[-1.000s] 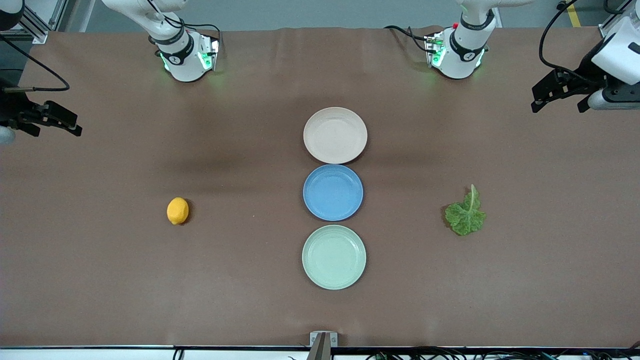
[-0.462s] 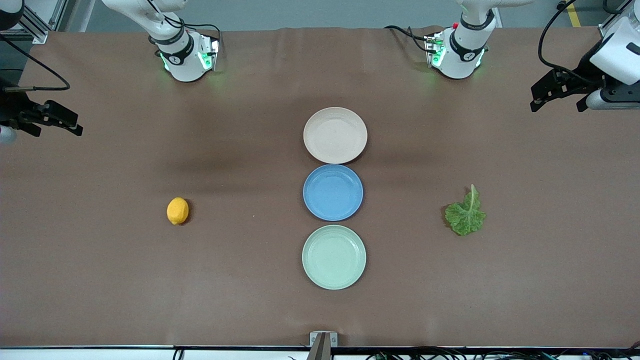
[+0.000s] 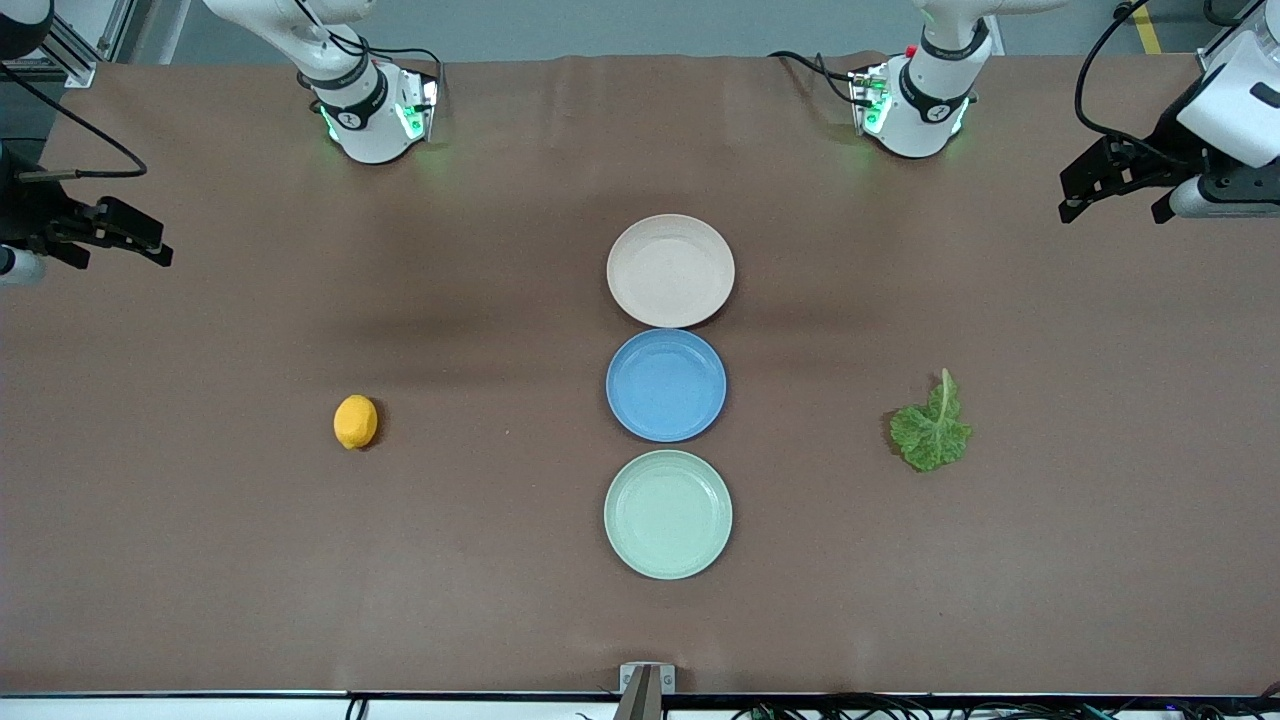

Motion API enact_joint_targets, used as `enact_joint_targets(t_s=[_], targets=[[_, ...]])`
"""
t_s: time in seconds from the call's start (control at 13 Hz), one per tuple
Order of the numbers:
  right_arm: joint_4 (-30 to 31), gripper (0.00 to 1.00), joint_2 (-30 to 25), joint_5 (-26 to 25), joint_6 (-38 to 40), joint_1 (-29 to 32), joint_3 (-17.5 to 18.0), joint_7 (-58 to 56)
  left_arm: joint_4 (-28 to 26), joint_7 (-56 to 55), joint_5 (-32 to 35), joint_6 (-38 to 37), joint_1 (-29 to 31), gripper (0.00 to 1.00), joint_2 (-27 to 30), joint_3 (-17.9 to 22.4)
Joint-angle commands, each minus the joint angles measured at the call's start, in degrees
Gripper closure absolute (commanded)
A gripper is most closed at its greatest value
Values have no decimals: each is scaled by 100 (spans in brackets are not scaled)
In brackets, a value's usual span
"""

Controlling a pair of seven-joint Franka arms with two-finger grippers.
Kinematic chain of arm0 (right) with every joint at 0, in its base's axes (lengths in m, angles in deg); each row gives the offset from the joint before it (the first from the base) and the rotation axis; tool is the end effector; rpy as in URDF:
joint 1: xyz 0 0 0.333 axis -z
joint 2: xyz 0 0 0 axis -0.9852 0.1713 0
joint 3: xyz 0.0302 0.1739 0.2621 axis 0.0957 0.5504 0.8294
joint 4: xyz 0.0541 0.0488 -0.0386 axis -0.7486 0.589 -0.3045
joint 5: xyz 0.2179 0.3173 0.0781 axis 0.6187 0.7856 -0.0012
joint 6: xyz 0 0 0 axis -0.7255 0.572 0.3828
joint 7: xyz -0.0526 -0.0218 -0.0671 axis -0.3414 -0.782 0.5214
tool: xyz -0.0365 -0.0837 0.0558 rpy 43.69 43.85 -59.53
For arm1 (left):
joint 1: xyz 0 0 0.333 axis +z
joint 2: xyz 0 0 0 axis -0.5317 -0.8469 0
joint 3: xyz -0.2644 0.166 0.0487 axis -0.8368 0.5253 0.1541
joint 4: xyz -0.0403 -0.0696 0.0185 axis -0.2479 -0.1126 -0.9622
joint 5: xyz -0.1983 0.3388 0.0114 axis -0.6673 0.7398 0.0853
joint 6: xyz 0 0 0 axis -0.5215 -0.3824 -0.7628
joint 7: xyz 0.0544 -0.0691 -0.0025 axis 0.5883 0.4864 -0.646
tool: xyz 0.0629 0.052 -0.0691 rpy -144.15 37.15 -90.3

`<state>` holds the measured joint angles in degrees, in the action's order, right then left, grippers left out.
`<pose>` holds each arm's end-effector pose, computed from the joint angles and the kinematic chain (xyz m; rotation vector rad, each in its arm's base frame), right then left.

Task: Pick lemon and lettuce from plates

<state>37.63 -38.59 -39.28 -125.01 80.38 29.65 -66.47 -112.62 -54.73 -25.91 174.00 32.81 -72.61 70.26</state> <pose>0.5266 -0.0327 0.6013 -3.1160 -0.0122 0.0766 0.5025 -0.0586 0.6486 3.1407 -0.0354 0.0301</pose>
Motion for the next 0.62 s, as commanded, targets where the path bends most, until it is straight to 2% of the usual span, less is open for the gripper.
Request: enact_joint_targets(t_s=[0.0,0.54], targets=[[115,0,-178,54,-24,-24,-4,-91,122,-51,135,-88,-25,0,-44,-16],[45,0,-187,63,-50,-16,-13,-83,307,-16,144,-88,-17,0,-167,-8]])
